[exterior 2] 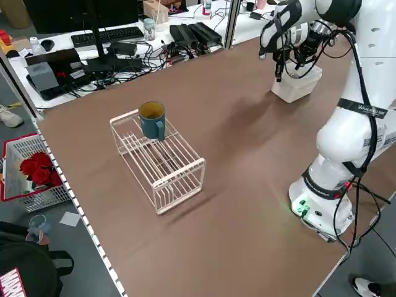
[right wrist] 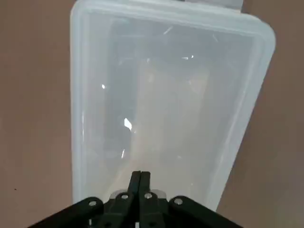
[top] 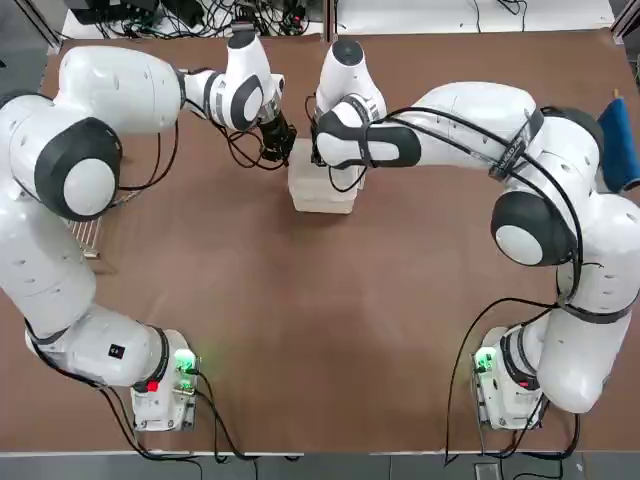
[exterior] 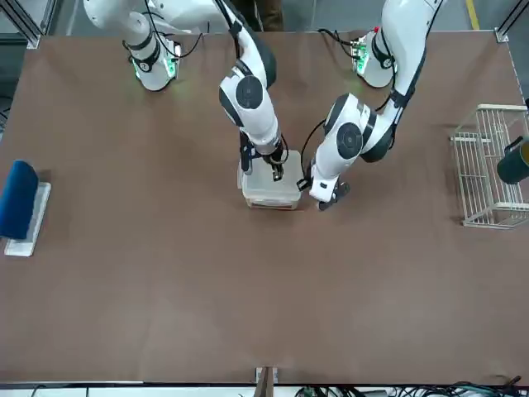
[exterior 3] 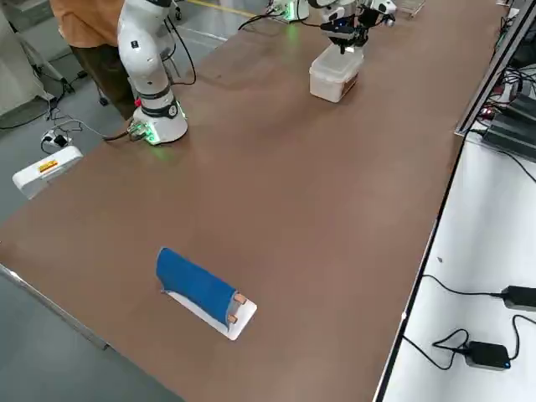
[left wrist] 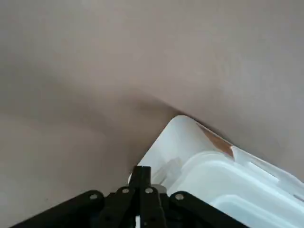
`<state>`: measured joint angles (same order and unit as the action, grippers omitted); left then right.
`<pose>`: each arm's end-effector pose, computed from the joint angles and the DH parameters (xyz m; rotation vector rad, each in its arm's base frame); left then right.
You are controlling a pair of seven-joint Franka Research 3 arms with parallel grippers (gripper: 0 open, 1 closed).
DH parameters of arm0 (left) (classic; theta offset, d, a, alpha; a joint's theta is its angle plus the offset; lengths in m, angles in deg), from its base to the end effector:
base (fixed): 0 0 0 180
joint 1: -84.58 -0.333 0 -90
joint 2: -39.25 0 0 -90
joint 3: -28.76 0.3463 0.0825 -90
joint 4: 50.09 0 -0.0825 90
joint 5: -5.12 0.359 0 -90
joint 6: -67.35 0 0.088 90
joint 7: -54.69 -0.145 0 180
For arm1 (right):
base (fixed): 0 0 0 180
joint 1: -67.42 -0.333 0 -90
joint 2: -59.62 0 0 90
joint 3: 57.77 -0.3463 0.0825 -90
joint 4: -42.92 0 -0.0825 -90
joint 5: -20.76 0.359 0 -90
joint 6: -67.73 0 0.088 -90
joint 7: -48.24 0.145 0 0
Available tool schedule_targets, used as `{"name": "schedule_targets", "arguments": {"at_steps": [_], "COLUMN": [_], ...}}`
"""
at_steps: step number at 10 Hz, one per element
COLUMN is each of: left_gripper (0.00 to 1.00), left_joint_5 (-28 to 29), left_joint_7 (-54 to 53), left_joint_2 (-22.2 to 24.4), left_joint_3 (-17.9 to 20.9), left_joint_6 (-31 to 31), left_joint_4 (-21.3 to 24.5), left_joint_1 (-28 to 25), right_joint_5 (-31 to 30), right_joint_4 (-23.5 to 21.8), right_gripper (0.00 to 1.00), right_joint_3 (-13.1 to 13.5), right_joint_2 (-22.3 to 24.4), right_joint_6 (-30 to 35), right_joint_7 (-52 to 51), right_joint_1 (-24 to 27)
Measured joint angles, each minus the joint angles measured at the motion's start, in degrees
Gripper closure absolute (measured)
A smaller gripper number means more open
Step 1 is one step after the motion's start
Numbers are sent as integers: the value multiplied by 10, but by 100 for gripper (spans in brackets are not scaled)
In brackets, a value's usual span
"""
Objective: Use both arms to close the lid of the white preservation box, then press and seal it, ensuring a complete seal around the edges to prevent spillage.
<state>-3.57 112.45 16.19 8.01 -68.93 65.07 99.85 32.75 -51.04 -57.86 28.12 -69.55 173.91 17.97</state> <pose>0.4844 -0.3495 0.2744 2.8745 0.7587 -0.2804 0.4541 0.5430 0.3208 -2.1691 1.9576 0.2193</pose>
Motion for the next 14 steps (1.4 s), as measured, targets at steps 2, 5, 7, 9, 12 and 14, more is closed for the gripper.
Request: {"name": "schedule_targets", "arguments": {"at_steps": [2, 5, 7, 9, 12, 14], "left_gripper": [99, 99, 99, 99, 99, 99], "left_joint_5": [0, 0, 0, -2, -4, -5], "left_joint_7": [4, 10, 11, 16, 18, 18], "left_joint_2": [0, -2, -3, -3, -4, -4], "left_joint_3": [0, 0, 0, 0, 1, 1], "left_joint_6": [-2, -8, -9, -10, -11, -11], "left_joint_4": [1, 1, 1, 1, 1, 1], "left_joint_1": [0, 3, 3, 3, 3, 3], "right_joint_5": [0, 0, 0, 0, 0, 0], "right_joint_4": [0, 0, 0, 0, 0, 0], "right_gripper": [99, 99, 99, 99, 99, 99], "right_joint_3": [0, 0, 0, 0, 0, 0], "right_joint_2": [0, 0, 0, 0, 0, 0], "right_joint_6": [0, 0, 0, 0, 0, 0], "right_joint_7": [0, 0, 0, 0, 0, 0], "right_joint_1": [0, 0, 0, 0, 0, 0]}}
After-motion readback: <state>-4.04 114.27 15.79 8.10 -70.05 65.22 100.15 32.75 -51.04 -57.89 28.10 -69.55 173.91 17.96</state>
